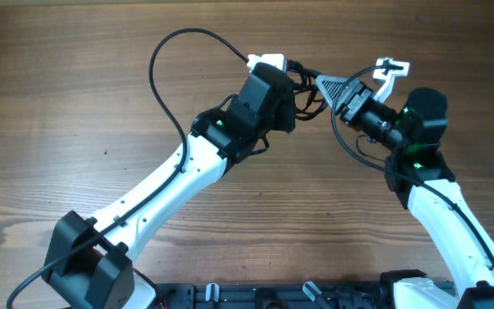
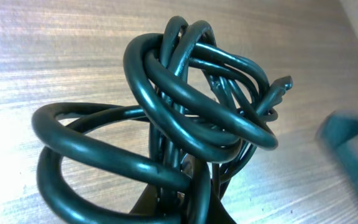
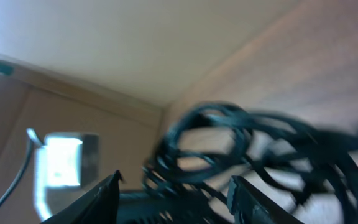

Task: Untangle cables

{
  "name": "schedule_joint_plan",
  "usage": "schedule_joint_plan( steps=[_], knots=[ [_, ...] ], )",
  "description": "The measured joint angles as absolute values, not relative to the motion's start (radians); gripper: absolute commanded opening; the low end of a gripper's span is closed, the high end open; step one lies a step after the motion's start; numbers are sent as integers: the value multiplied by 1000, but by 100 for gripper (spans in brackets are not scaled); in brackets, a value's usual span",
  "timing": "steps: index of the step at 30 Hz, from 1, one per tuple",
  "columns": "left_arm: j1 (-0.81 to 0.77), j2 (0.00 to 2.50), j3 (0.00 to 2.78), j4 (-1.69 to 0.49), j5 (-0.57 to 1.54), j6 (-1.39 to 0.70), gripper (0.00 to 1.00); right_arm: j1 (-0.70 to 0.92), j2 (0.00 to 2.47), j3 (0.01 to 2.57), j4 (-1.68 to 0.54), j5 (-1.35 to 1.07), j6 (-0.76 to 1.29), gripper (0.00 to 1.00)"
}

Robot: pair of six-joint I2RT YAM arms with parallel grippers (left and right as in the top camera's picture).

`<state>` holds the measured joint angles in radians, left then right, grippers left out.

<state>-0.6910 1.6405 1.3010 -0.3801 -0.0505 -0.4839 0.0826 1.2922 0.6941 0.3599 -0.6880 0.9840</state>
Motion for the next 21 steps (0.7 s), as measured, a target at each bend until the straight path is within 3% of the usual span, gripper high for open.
schedule_joint_plan(
  steps=[4, 21],
  knots=[
    [-691, 1641, 1301, -366, -59, -484, 4, 83, 1297, 694, 250, -688, 979, 60],
    [-691, 1641, 1301, -358, 84, -447, 4, 83, 1313, 694, 296, -599, 979, 53]
  ],
)
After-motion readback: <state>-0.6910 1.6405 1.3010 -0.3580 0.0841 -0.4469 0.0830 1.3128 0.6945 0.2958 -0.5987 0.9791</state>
